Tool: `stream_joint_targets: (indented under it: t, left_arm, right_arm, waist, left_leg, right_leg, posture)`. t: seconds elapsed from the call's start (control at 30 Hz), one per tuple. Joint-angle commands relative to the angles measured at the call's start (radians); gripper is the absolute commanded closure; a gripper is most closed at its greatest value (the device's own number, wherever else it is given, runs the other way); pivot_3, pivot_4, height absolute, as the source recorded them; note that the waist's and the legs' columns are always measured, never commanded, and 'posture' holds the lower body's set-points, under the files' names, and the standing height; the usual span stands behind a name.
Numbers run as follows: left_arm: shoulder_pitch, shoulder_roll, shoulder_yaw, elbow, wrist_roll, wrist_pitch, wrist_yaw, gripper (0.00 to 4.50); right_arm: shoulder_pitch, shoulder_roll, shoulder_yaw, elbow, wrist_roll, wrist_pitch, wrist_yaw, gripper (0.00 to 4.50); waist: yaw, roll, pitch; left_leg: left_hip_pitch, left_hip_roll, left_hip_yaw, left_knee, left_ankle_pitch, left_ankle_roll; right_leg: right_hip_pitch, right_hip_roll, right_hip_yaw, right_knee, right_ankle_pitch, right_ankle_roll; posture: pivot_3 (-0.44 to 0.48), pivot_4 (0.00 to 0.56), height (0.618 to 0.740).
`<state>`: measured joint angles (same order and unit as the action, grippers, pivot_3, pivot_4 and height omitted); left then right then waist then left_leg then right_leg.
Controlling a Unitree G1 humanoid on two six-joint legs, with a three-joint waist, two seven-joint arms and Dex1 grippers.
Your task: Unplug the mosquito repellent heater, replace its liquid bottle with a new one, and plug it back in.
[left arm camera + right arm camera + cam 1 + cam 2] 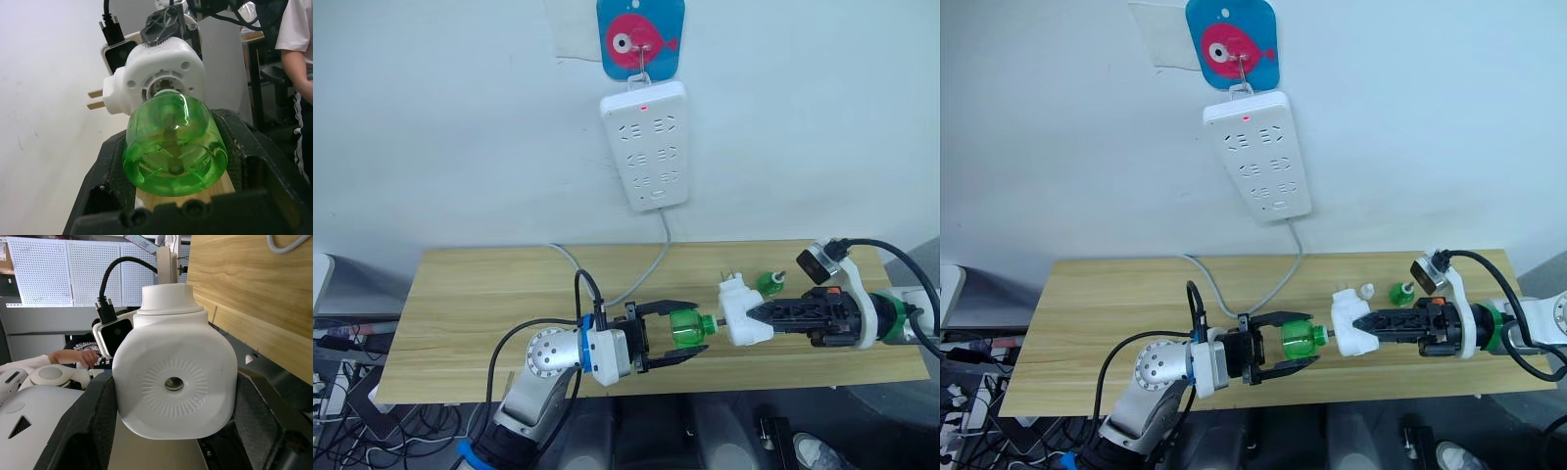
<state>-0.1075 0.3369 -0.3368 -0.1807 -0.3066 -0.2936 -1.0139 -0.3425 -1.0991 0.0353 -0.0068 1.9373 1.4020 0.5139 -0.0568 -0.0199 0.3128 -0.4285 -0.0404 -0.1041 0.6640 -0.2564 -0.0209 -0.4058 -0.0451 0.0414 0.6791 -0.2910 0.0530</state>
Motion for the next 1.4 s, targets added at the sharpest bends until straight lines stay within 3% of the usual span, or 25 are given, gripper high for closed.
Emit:
stream_joint_targets:
  t: [0.03, 0.6, 1.03, 1.4]
  left_arm:
    - [0.004, -0.008, -0.007, -0.016, 0.0, -0.019, 0.005, 2.22]
    - [-0.035, -0.044, -0.032, 0.036, 0.024, -0.03, -0.006, 2.22]
    - [-0.058, -0.09, -0.041, 0.039, -0.003, -0.03, 0.002, 2.22]
    - [-0.089, -0.139, -0.058, 0.111, 0.006, -0.082, -0.039, 2.22]
  right_arm:
    - [-0.016, -0.01, -0.003, -0.02, 0.035, 0.001, 0.017, 1.58]
    - [-0.053, 0.014, 0.006, -0.032, 0.035, -0.014, 0.002, 1.58]
    - [-0.035, 0.04, -0.012, -0.07, 0.035, -0.068, -0.101, 1.58]
    - [-0.046, -0.019, 0.001, -0.119, 0.035, -0.057, -0.029, 1.58]
  waist:
    - [0.0, 0.0, 0.0]
    - [-0.001, 0.0, 0.0]
    - [-0.002, 0.0, 0.0]
    - [-0.004, 0.0, 0.0]
  left_leg:
    - [0.0, 0.0, 0.0, 0.0, 0.0, 0.0]
    - [0.0, 0.0, 0.0, 0.0, 0.0, 0.0]
    - [0.0, 0.0, 0.0, 0.001, 0.0, 0.0]
    - [0.0, 0.0, 0.0, 0.001, 0.0, 0.0]
  right_leg:
    - [0.0, 0.0, 0.0, 0.0, 0.0, 0.0]
    - [0.0, 0.0, 0.0, 0.0, 0.0, 0.0]
    - [0.0, 0.0, 0.0, 0.0, 0.0, 0.0]
    - [0.0, 0.0, -0.001, 0.001, 0.0, 0.0]
  posture:
    - [-0.09, 0.316, 0.74]
    - [-0.109, 0.322, 0.74]
    - [-0.128, 0.317, 0.74]
    - [-0.155, 0.312, 0.74]
